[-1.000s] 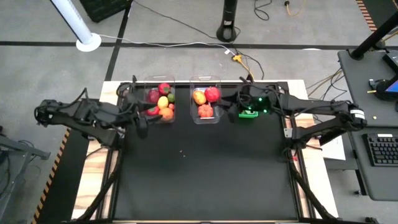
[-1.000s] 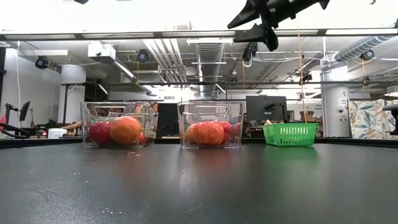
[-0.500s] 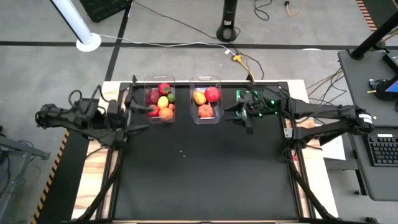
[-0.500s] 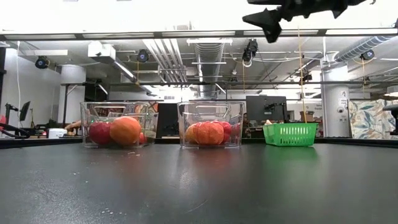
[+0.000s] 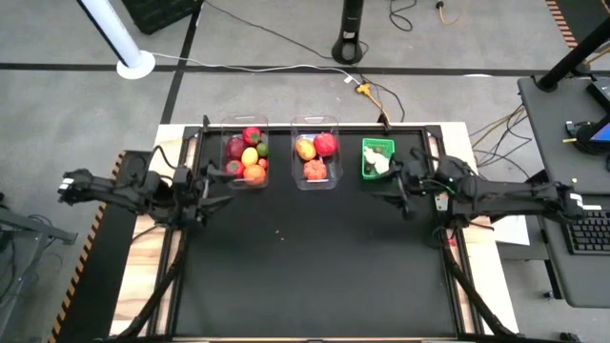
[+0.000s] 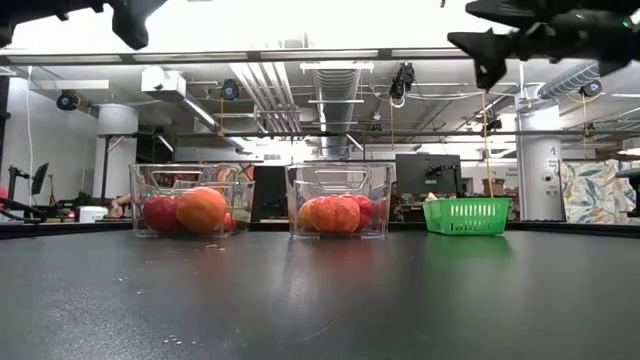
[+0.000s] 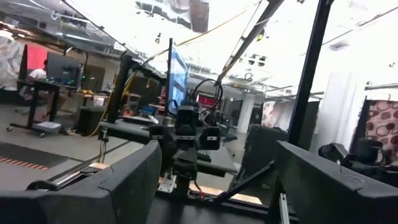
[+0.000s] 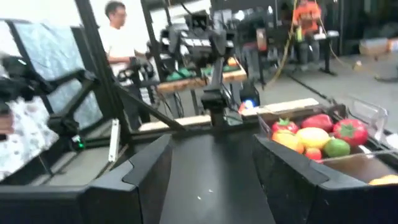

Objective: Sort produce into baskets
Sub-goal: Return to Home Position

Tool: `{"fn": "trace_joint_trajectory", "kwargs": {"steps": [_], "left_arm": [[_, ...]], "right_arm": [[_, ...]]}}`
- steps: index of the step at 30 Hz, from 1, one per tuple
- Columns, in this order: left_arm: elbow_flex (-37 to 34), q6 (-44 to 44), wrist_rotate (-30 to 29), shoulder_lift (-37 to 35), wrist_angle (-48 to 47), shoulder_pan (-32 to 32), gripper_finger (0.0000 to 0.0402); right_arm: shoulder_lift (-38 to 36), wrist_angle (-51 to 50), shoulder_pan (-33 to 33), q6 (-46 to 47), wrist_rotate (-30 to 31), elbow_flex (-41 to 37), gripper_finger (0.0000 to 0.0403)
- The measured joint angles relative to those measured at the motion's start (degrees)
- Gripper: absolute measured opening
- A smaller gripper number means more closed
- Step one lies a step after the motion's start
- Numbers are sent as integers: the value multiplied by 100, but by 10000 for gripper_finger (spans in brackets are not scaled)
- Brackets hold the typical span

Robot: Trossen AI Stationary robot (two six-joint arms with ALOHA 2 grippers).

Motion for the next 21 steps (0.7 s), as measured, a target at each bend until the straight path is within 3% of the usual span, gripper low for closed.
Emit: {"fn": "trace_joint_trajectory", "kwargs": {"steps": [7, 12, 21], "left_arm": [[-839, -35, 39, -338, 671, 13, 292], [-1528, 227, 37, -446, 1467, 13, 292], [-1771, 1080, -162, -445, 786, 23, 292]], "right_arm": [[-650, 1401, -1, -204, 13, -1089, 212], [-757, 2925, -3, -252, 164, -1782, 212], [-705, 2687, -3, -339, 183, -1785, 212]]}}
